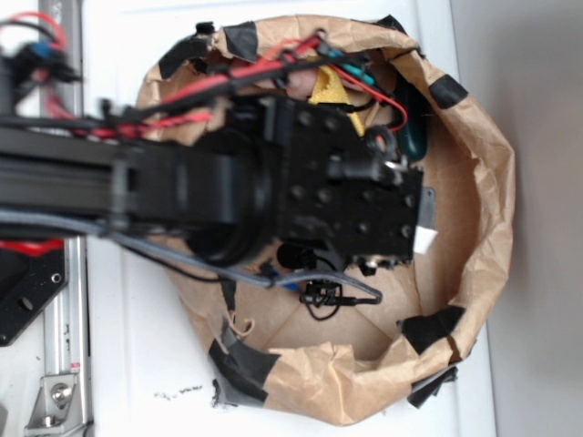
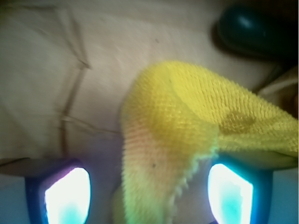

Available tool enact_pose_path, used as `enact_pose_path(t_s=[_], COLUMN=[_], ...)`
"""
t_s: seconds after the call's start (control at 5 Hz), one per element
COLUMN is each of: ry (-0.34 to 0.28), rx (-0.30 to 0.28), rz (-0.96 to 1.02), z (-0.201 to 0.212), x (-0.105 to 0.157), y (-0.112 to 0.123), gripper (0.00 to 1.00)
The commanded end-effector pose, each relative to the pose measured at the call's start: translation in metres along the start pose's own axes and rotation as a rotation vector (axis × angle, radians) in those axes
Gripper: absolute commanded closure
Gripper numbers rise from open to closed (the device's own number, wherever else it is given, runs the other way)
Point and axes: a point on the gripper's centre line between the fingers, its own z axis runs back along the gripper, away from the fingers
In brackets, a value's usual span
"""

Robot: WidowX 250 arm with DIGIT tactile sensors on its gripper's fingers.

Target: Grab the yellow cloth.

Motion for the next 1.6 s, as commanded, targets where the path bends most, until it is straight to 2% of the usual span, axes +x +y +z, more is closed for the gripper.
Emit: enact_pose_path(t_s=[0.0, 0.4, 0.6, 0.8, 1.0, 1.2, 1.4], ry=[-0.053, -0.074, -0.134, -0.277, -0.239, -0.218, -0.196], rx=[0.016, 0.096, 0.123, 0.02, -0.082, -0.099, -0.066], rz=[0.047, -0.011, 0.01, 0.11, 0.229, 0.302, 0.335], z=[0.013, 0.018, 0.046, 0.095, 0.14, 0.186, 0.191], x=[0.002, -0.01, -0.016, -0.028, -0.041, -0.06, -0.062], y=[0.006, -0.008, -0.01, -0.003, 0.027, 0.048, 0.048], gripper=[1.0, 1.0, 1.0, 1.0, 1.0, 1.0, 1.0])
